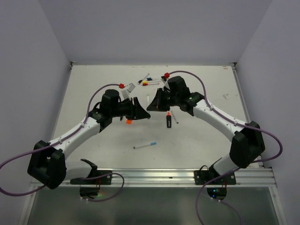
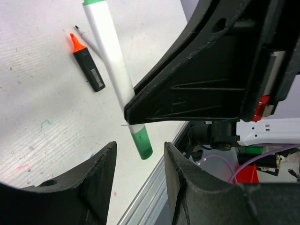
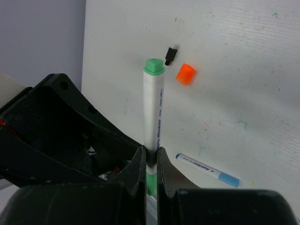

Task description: Open the pen caps

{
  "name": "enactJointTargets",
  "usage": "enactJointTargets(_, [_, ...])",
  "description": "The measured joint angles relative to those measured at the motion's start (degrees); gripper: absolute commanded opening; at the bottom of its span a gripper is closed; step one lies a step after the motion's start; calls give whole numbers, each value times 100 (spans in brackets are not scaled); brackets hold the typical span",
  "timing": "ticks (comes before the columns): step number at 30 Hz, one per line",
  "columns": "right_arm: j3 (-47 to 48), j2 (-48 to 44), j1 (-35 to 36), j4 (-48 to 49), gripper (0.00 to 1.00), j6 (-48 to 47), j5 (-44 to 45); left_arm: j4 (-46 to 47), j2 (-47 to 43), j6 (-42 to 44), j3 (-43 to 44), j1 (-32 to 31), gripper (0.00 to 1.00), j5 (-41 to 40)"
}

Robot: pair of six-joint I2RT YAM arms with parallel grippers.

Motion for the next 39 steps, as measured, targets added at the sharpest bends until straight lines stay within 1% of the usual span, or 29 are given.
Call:
enactJointTargets(6, [-26,-33,0,236,0,201,-114,-17,87,-11,0,-7,45,-35])
enactJointTargets(8, [-55,-33,0,299,0,262,-153,26,125,-50,0,-7,40,-31])
enactJointTargets(9, [-79,-33,0,343,0,284,-179,52,136,-59,0,-7,36,-20])
enactJointTargets(11, [-127,-33,0,422,0,323,-205,105,153,-101,0,-7,21,22])
enactJointTargets(12, [-168,-33,-2,474,0,350,-208,149,164,-140,0,-7,12,63])
enactJointTargets(13, [-203,-33,-9,520,0,376,-216,166,170,-175,-4,-15,0,66])
enactJointTargets(17, [-385,-109,-55,704,0,468,-258,575,208,-376,-229,17,0,240])
enactJointTargets(20, [-595,-175,-105,885,0,562,-428,1484,210,-800,-706,87,0,579])
enactJointTargets(22, [-833,-216,-190,1202,0,706,-680,2184,236,-1182,-1060,129,0,756])
enactJointTargets(24, [-1156,-249,-297,1731,0,942,-970,2809,282,-1552,-1311,162,0,872])
enactJointTargets(26, [-1517,-271,-422,2481,0,1311,-1314,3560,352,-2013,-1572,197,0,946])
enactJointTargets(27, [-1692,-269,-472,2959,0,1556,-1399,3941,380,-2227,-1681,214,0,1106])
enactJointTargets(30, [-1858,-127,-610,4159,0,2103,-1526,5034,393,-2756,-1869,61,0,1751])
enactJointTargets(33, [-1875,-94,-658,4924,0,2404,-1587,5698,376,-2999,-1875,7,0,2133])
enactJointTargets(34, [-1875,-94,-667,5023,0,2422,-1580,5748,361,-2994,-1875,7,0,2190])
enactJointTargets(36, [-1858,-127,-678,4900,0,2297,-1563,5455,295,-2776,-1869,20,0,2201])
enactJointTargets(37, [-1816,-160,-682,4579,0,2129,-1521,4771,260,-2406,-1781,31,0,2131])
enactJointTargets(38, [-1755,-177,-688,4205,0,1921,-1434,4424,199,-2249,-1729,50,0,2050])
enactJointTargets(39, [-1598,-184,-697,3613,0,1620,-1261,3576,192,-1751,-1510,63,0,1766])
